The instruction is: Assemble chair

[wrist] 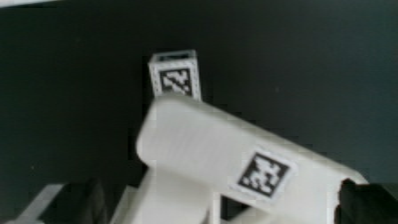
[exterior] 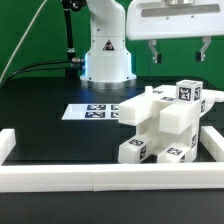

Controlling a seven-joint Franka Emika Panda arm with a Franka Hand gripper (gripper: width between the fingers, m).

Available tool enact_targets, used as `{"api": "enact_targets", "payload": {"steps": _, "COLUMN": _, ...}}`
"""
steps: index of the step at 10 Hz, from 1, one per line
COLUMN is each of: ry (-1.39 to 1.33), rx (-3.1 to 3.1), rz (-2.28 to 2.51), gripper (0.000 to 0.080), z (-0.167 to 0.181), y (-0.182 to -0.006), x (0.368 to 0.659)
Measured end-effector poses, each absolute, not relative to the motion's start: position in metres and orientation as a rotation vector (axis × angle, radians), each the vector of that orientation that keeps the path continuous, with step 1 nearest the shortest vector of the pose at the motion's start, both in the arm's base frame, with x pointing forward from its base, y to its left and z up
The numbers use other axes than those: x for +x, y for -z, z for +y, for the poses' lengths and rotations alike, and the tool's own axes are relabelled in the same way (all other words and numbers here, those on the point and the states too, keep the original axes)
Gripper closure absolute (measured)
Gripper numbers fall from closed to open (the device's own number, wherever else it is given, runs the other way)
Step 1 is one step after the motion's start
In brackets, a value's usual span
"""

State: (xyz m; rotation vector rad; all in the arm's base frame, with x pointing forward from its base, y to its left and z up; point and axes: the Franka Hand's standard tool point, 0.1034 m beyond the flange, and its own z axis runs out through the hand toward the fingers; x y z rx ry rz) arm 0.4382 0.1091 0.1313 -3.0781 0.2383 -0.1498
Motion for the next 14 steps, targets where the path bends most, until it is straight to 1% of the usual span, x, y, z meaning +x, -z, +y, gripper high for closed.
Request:
{"api": "enact_targets", "payload": {"steps": 5, "ry": 0.173, "rx": -3.073, "rz": 0.226, "gripper": 0.0150, "z": 0.109, "y": -0.129, "x": 0.438}}
{"api": "enact_targets", "payload": {"steps": 6, "ry": 0.222, "rx": -3.060, "rz": 0.222, "gripper": 0.0150, "z": 0.105, "y": -0.122, "x": 0.429}}
{"api": "enact_targets", "payload": {"steps": 7, "ry": 0.243, "rx": -3.064, "rz": 0.221, "gripper": 0.0150, "z": 0.108, "y": -0.113, "x": 0.414}}
{"api": "enact_targets", "payload": {"steps": 8, "ry": 0.280, "rx": -3.063, "rz": 0.227, "gripper": 0.0150, "z": 0.115, "y": -0.103, "x": 0.407}}
{"api": "enact_targets", "payload": {"steps": 11, "ry": 0.300, "rx": -3.070, "rz": 0.209, "gripper": 0.0150, "z": 0.126, "y": -0.081, "x": 0.408}}
{"api": "enact_targets", "payload": {"steps": 14, "ry": 0.300, "rx": -3.069, "rz": 0.204, "gripper": 0.0150, "z": 0.124, "y": -0.083, "x": 0.409}}
